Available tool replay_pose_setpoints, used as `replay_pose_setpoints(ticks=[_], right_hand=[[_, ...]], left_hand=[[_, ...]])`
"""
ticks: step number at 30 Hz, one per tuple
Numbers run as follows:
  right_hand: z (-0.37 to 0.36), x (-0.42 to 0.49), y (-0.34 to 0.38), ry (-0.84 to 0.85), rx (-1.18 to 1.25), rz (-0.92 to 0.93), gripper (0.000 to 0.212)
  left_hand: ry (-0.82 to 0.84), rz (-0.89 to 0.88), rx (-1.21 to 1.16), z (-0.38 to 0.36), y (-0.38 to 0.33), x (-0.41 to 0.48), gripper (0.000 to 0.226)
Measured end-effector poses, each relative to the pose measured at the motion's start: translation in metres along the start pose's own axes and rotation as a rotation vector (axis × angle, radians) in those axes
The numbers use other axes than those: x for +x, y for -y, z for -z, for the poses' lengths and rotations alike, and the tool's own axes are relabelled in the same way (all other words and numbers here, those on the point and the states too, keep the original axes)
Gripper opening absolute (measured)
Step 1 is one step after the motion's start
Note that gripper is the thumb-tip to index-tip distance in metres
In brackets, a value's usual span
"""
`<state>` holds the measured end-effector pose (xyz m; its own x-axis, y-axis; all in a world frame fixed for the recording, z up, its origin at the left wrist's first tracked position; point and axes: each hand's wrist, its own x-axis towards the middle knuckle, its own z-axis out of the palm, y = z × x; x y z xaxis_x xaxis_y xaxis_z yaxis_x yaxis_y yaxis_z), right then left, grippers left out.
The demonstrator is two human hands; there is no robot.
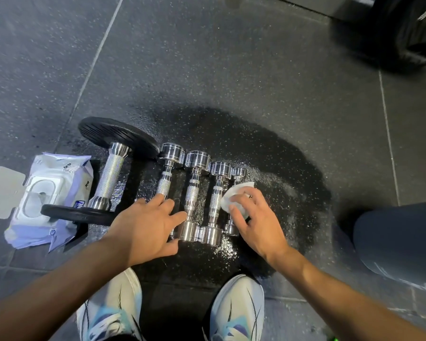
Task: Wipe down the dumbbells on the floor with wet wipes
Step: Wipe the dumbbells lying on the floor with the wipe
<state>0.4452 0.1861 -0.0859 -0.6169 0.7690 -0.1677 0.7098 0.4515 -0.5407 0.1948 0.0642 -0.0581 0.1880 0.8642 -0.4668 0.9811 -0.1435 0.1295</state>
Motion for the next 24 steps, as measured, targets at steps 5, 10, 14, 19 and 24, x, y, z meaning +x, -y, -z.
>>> replay_pose_setpoints(ticks=[5,10,14,19,24], right_hand=[[0.006,0.012,0.005,-0.168,0.065,-0.162,0.018],[0.008,0.029,0.012,0.202,-0.419,-0.256,0.031],[-0.001,0.044,0.015,0.304,-0.622,-0.202,0.048],[-0.004,0.058,0.008,0.372,-0.363,-0.378,0.038],[-0.002,0.052,0.009,0.137,0.072,-0.591,0.024]], left_hand=[[-0.002,0.000,-0.004,0.000,0.000,0.001,0.059],[0.001,0.003,0.002,0.001,-0.001,0.001,0.059],[0.000,0.007,0.001,-0.001,0.000,0.001,0.059],[0.024,0.006,0.008,0.000,-0.001,0.002,0.059],[0.024,-0.004,0.017,0.001,-0.002,0.001,0.059]])
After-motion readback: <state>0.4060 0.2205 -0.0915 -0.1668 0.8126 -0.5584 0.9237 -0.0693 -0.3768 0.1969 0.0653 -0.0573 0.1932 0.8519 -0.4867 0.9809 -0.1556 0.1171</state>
